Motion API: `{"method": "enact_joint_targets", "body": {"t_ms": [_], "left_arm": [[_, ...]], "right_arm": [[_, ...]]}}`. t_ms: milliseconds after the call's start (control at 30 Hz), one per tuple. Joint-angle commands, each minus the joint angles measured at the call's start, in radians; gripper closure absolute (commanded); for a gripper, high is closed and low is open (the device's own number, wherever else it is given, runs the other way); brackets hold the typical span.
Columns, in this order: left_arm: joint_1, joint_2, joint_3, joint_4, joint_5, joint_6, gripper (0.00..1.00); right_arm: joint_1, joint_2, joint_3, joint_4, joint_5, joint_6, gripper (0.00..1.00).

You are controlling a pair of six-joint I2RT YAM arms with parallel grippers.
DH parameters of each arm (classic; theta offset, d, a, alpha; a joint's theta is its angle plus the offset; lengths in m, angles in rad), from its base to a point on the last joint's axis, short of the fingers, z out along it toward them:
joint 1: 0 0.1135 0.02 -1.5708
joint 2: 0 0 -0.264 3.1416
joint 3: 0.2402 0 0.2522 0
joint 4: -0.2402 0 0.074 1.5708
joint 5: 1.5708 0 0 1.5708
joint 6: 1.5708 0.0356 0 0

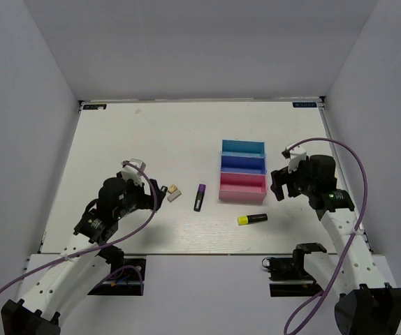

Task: Sort the stationery into containers
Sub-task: Pick up the pen from the center of the board.

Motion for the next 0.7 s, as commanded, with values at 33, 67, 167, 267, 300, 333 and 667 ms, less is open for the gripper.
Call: {"method": "enact_joint_targets", "body": {"t_ms": [33,67,167,267,300,333,667], "left_arm": [[0.005,-0.003,0.038,-0.019,0.013,-0.001,0.00],[0.004,-0.002,0.035,-0.016,0.014,-0.001,0.00],[0.005,-0.003,0.035,-0.017,0.023,0.002,0.00],[0.005,-0.002,0.035,-0.020,0.033,0.004,0.00],[0.005,0.000,0.037,-0.019,0.036,0.004,0.00],[0.005,0.000,0.037,-0.019,0.043,0.007,0.07],[0.005,0.032,0.080,-0.108,0.074,0.032,0.00]], "right_arm": [[-0.002,-0.002,0.012,0.011,-0.029,0.024,0.10],[0.000,-0.005,0.012,0.009,-0.033,0.021,0.10],[-0.002,-0.002,0.029,-0.015,-0.070,0.006,0.10],[0.001,0.002,0.032,-0.038,-0.096,-0.017,0.10],[0.001,0.001,0.029,-0.043,-0.108,-0.035,0.10],[0.000,-0.002,0.027,-0.048,-0.124,-0.048,0.10],[0.006,0.007,0.062,-0.181,-0.469,-0.280,0.90]]}}
